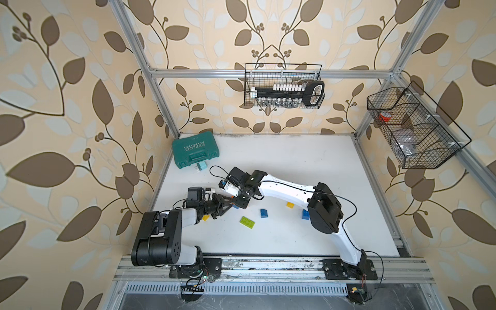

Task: Assemble a fork with lego
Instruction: Assemble the lego brick with the lego brick.

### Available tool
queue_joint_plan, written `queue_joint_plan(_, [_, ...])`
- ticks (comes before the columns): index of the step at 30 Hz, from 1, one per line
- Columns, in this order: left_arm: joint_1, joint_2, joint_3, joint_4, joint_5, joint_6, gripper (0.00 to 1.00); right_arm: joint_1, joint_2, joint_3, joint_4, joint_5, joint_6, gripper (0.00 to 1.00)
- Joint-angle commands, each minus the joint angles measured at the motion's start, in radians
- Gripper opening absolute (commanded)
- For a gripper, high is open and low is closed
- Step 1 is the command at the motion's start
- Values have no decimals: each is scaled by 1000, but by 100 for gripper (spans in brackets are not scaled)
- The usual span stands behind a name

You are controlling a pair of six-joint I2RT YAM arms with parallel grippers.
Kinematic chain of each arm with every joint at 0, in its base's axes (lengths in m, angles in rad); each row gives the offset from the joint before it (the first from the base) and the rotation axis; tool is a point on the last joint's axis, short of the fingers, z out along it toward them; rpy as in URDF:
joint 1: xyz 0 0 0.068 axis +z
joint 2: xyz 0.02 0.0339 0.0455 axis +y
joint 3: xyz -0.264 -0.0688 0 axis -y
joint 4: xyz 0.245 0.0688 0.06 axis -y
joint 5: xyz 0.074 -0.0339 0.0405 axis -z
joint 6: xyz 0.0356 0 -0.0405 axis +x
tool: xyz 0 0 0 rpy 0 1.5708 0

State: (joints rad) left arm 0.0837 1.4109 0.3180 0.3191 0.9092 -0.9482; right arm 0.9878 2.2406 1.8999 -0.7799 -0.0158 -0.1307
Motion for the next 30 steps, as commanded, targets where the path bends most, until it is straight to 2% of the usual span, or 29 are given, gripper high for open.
queue_joint_plan(1, [-10,0,-19,-31,-27,0,37,6,33,-76,-37,55,9,29])
queue_joint_plan(8, [-10,2,-8,-54,-30,12,37,-9,-36,-183,25,46,-9,27])
queue_joint_plan(16, [-10,3,-14,-53,-35,12,37,-9,-26,-186,29,64,101,25])
queue_joint_plan(22, [-10,5,-13,-49,-30,11,37,-9,26,-146,-40,4,-28,27])
queue_joint_plan(26, [-10,-1,-13,-52,-30,9,37,-10,96,-73,-160,40,-68,26])
queue_joint_plan(30, [-10,-9,-6,-52,-22,6,40,-17,48,-116,-90,45,-97,26])
